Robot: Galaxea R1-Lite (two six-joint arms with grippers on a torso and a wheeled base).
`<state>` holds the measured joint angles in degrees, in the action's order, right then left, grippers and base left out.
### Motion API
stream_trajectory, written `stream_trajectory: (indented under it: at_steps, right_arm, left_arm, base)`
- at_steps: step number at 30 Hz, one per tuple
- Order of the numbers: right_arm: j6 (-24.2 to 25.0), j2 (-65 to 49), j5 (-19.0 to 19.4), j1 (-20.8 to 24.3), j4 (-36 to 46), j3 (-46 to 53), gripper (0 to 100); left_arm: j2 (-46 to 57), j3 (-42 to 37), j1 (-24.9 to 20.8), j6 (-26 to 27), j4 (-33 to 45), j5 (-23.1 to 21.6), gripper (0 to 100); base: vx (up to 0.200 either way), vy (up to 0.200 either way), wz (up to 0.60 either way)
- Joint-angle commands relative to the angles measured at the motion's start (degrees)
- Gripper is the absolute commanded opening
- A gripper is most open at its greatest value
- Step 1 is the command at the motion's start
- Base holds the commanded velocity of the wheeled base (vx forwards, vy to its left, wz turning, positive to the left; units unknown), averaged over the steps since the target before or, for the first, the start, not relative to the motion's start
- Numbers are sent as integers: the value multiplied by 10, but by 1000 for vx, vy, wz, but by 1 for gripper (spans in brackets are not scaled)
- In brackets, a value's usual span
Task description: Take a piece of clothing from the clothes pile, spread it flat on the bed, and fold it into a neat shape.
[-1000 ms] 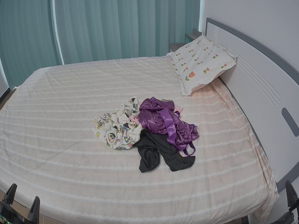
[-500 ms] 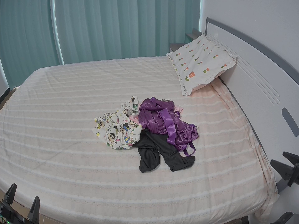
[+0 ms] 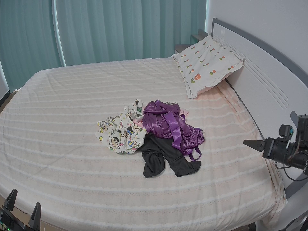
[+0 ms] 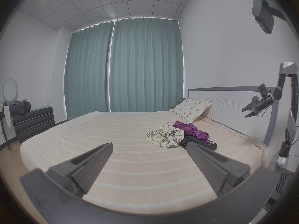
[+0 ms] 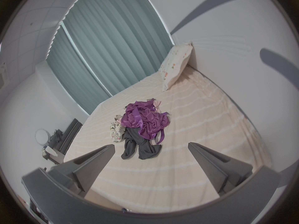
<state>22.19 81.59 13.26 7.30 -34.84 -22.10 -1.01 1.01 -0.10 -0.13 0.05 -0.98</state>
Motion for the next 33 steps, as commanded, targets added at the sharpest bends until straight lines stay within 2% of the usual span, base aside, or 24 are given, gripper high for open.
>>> stream_trajectory:
  at_steps: [1,6,11,20,33]
  right_arm:
    - [67,225,-19,30,-107,-45,100]
    - [88,340,-63,65,-194,-66,100]
    - [114,415,-75,89,-237,-94,100]
    - [150,538,-112,153,-233,-197,100]
    - [150,575,-112,170,-198,-247,100]
  left_arm:
    - [10,-10,0,0,0,0,100]
    - [10,-10,0,0,0,0,100]
    - [10,-10,0,0,0,0,100]
    - [10,-10,0,0,0,0,100]
    - [10,-10,0,0,0,0,100]
  base:
    - [0,0,0]
    - [0,0,0]
    - [0,0,0]
    - [0,0,0]
    - [0,0,0]
